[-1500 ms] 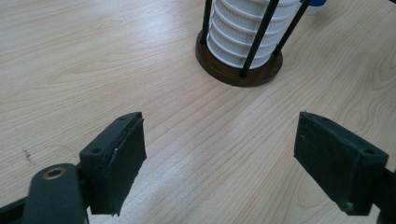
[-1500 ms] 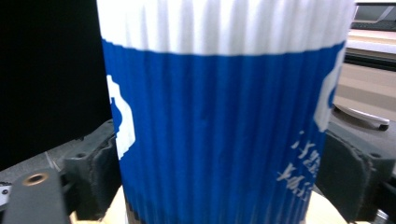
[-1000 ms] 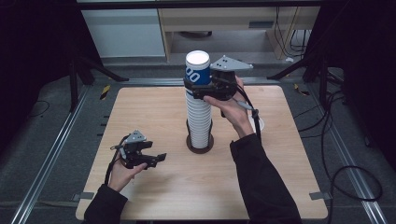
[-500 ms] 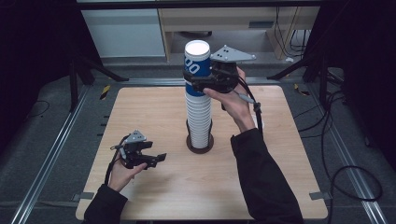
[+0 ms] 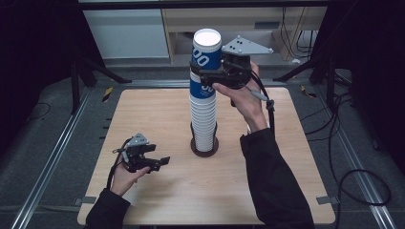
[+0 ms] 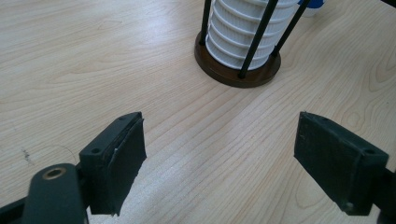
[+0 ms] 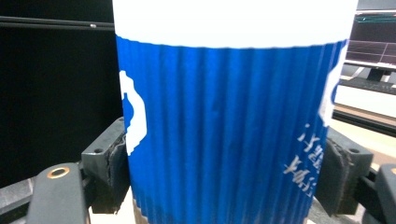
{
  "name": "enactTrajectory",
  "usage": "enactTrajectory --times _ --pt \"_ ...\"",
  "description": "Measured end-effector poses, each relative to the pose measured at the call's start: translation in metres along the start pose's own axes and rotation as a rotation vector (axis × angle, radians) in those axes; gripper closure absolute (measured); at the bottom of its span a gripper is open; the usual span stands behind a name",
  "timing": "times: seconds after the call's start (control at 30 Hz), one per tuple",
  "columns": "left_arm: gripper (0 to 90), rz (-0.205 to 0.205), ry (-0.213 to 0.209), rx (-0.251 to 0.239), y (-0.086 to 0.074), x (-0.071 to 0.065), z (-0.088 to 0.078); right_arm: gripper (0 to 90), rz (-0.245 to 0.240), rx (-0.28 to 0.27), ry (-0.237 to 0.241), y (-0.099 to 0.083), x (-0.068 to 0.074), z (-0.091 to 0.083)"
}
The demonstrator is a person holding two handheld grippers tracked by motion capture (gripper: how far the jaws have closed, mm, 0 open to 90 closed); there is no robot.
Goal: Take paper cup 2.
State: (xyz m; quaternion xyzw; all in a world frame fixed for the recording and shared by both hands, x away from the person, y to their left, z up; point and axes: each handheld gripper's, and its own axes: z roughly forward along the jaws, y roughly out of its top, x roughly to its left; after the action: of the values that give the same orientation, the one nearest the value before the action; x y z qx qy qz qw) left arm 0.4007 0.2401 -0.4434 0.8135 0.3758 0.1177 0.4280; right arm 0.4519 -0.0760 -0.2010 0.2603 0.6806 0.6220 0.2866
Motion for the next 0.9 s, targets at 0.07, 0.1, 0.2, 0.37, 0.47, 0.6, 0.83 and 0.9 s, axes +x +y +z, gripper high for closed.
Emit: enactTrajectory --times 0.07,0.1,0.2,0.37,0.47,0.6,0.83,0.9 --pt "16.0 -0.002 -0.001 -0.002 0.000 0.000 0.000 20.2 -0.004 -0.001 -0.005 0.000 -0.002 -0.006" --pt "16.0 -0.001 -0.001 -0.002 0.000 0.000 -0.001 20.2 -0.005 -0.002 -0.010 -0.001 -0.003 -0.010" --pt "16.1 0.002 0.000 -0.003 0.001 0.000 -0.001 20.2 -0.007 0.004 -0.024 -0.005 -0.007 -0.022" --pt "16.4 0.007 0.001 -0.002 0.001 -0.001 -0.002 20.2 -0.004 0.003 -0.041 -0.017 -0.017 -0.046" --pt "16.4 0.009 -0.001 -0.003 0.002 -0.002 -0.002 20.2 0.005 0.012 -0.053 -0.027 -0.023 -0.060" --pt "16.4 0.010 -0.003 -0.003 0.002 -0.003 -0.002 20.2 0.012 0.036 -0.062 -0.045 -0.029 -0.074" --pt "16.4 0.017 -0.009 0.002 0.002 -0.005 -0.001 20.2 0.027 0.077 -0.061 -0.072 -0.035 -0.085" --pt "16.4 0.020 -0.011 0.001 0.002 -0.006 0.000 20.2 0.034 0.084 -0.056 -0.078 -0.036 -0.088"
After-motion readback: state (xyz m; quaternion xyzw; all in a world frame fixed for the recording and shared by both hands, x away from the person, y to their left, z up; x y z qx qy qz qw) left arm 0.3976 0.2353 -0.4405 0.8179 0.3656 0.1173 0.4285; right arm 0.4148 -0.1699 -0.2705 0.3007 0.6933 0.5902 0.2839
